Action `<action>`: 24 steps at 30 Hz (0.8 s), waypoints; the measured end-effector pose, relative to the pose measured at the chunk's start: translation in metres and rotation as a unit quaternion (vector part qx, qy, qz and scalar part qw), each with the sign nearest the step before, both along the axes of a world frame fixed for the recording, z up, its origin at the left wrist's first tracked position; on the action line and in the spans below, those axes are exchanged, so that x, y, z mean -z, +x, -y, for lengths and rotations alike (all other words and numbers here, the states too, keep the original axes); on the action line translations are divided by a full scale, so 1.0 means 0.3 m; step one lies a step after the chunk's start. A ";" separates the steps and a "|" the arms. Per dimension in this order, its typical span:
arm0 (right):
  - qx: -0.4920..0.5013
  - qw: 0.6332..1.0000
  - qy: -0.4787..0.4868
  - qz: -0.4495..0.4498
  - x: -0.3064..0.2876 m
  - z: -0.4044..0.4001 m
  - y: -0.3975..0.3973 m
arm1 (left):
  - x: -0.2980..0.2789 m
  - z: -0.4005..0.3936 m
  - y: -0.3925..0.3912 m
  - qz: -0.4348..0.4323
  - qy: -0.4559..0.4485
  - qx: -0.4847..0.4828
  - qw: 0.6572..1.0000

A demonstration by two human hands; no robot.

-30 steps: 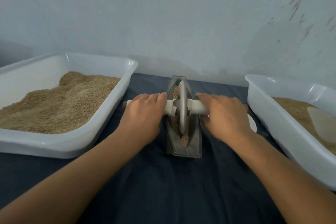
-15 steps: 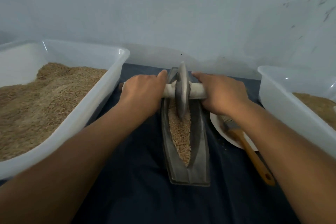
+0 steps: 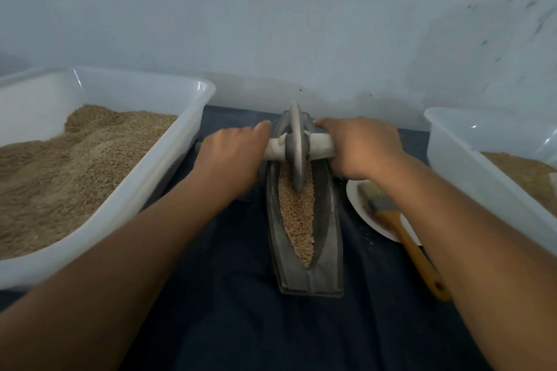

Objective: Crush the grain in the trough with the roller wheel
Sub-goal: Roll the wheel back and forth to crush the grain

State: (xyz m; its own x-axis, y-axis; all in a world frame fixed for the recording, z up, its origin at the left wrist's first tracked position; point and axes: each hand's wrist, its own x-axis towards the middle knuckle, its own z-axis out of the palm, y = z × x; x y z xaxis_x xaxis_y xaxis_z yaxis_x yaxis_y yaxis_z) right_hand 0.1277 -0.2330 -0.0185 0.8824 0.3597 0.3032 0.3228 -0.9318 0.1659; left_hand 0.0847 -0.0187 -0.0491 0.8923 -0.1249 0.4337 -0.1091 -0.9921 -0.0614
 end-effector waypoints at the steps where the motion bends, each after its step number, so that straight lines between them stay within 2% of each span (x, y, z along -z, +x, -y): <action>1: -0.002 1.000 0.007 0.004 0.003 0.000 -0.022 | 0.002 -0.001 -0.020 0.006 0.005 0.001 1.000; 7: 0.004 0.999 0.036 0.029 0.050 0.039 -0.179 | -0.005 0.032 -0.146 0.059 0.048 0.012 0.997; 13: -0.040 0.995 0.033 0.083 0.065 0.061 -0.327 | -0.029 0.048 -0.265 0.072 0.023 0.035 0.997; 18: -0.038 0.994 0.042 0.092 0.071 0.076 -0.417 | -0.046 0.052 -0.337 0.091 0.020 0.067 0.993; 24: -0.025 0.994 0.039 0.097 0.074 0.070 -0.396 | -0.037 0.049 -0.323 0.066 0.023 0.047 0.996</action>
